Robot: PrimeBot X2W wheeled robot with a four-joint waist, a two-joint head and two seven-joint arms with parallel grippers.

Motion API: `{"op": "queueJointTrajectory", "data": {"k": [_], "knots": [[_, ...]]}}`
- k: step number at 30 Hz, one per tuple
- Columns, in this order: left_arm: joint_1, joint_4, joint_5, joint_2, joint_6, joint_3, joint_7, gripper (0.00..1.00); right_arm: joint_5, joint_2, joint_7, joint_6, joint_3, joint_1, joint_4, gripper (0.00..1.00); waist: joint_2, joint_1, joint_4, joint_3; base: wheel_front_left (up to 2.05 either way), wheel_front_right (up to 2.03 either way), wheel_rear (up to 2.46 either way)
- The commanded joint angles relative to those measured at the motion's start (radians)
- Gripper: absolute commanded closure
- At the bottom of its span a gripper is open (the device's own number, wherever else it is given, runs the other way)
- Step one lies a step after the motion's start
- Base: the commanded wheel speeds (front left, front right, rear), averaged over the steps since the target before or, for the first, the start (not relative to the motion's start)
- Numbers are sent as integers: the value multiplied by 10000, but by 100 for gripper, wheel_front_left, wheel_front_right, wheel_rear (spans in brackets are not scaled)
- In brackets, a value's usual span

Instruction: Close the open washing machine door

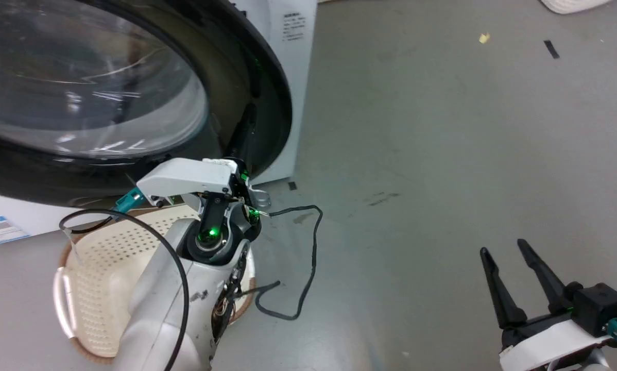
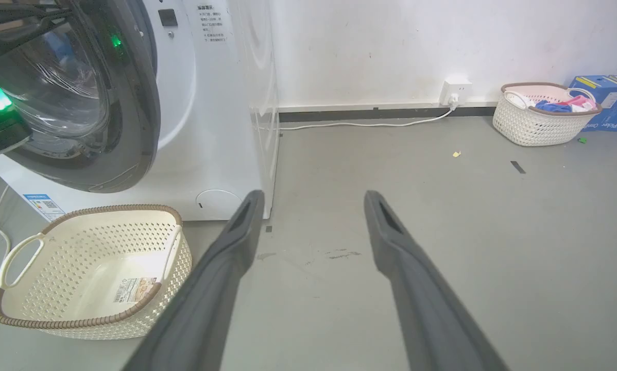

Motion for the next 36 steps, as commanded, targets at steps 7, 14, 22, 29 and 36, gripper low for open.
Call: {"op": "queueJointTrajectory", "data": {"k": [7,14,22,29,36], "knots": [[1417,-1152,1445,287,-46,-570,15,0,-43,-106,-34,8,-92,351,-312,0,-1,-1,1195,-879,0,0,0],[3603,-2966,4517,1800,-47,-1872,-1061,0,-169,-121,-34,8,-201,1033,-749,0,-1,-1,2580,-1819,0,0,0],[5884,-4083,10388,2035,96,739,-1272,0,-368,-170,-34,8,-228,1687,-1234,0,-1,-1,4129,-2386,0,0,0],[7357,-5475,15194,1126,792,2046,-1274,0,-428,-335,-34,8,142,1796,-1482,0,-1,-1,5077,-2534,0,0,0],[8033,-5754,16836,558,1057,2145,-1275,0,-321,-601,-34,8,747,1635,-1410,87,-1,-1,5734,-2445,0,0,0]]}}
